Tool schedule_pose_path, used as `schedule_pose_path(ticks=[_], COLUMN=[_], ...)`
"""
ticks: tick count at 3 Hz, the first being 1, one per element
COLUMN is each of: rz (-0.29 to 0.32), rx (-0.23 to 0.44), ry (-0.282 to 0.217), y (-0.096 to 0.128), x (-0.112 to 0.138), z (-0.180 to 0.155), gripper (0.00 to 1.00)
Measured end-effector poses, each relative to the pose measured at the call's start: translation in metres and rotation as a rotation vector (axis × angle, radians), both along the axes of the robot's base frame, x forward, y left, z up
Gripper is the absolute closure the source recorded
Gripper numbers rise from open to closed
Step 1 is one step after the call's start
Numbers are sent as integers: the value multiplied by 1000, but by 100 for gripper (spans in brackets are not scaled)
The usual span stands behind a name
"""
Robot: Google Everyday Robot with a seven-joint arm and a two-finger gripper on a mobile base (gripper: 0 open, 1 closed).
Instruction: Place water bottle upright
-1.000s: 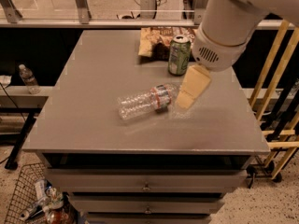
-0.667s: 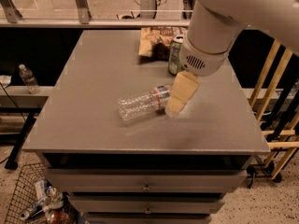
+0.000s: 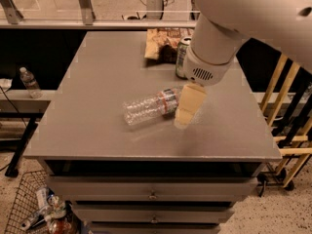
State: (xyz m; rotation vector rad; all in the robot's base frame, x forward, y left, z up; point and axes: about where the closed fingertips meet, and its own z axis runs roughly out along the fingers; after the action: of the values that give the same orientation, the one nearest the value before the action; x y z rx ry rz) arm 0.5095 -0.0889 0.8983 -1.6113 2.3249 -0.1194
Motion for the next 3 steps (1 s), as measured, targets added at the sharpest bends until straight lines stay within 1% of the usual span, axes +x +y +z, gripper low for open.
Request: schedule_pose_path(ticks=[1, 2, 3], rz=[40, 197, 406], rx=[-17, -92, -183], ry=[-9, -36, -41], y=[3, 18, 28], x=[-1, 12, 24], z=[1, -4, -13], gripper=[0, 0, 0])
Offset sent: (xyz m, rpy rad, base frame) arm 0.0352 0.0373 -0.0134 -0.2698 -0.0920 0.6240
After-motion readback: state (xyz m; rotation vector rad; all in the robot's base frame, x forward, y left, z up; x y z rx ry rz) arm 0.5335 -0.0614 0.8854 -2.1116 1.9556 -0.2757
